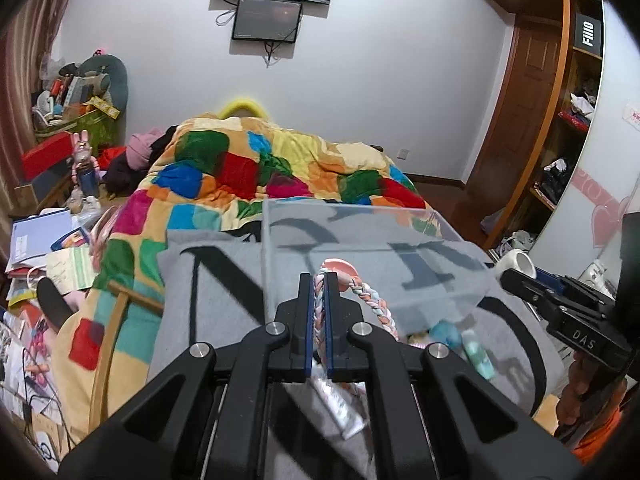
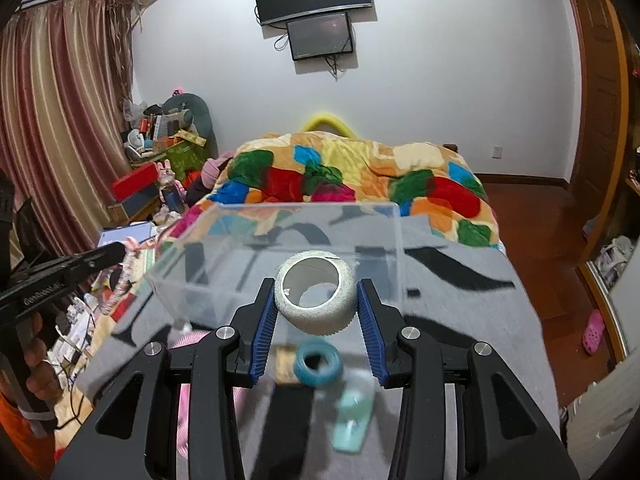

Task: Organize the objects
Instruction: 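Carry the strap and tape roll into the clear box and open both tools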

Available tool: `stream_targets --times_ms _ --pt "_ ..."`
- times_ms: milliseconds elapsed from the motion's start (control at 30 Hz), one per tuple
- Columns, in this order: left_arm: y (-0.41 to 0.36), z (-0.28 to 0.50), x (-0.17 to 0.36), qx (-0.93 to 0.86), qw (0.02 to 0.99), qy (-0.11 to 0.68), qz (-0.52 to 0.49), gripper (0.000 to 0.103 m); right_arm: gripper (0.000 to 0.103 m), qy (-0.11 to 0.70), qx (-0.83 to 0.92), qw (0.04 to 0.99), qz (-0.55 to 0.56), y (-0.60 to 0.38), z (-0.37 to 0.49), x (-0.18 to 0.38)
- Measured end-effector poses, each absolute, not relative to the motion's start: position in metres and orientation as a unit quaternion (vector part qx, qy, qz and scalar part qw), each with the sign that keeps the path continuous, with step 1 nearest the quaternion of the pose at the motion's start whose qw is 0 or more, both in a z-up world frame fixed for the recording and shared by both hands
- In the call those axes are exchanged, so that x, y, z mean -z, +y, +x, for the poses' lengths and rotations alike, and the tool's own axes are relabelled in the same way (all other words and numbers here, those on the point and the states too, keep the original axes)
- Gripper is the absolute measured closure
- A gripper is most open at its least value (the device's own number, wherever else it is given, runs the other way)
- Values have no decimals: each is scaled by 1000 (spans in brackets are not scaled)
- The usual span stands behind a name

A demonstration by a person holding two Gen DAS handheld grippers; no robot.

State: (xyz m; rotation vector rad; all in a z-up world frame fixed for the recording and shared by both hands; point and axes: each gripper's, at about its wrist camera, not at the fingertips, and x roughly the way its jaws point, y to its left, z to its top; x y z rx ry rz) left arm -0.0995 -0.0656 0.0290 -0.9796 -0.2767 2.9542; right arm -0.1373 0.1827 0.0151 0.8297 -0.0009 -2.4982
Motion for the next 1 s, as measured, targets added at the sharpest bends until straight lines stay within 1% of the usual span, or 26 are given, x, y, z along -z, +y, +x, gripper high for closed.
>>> stream_targets --times_ms 167,300,567,833,1000 --pt "-66 -132 -25 -941 9 -83 -329 100 66 0 913 255 318 162 -160 -18" --pt "-66 -156 -17 -935 12 -87 -345 100 66 17 912 253 324 147 -172 -13" --pt "-58 -198 7 -921 1 -64 -384 100 66 46 905 246 345 126 -198 4" --pt "-44 -219 29 -906 9 -40 -420 100 66 68 881 256 391 121 -216 26" --pt "-38 -219 33 -903 18 -34 -429 98 65 76 875 264 399 116 -220 31"
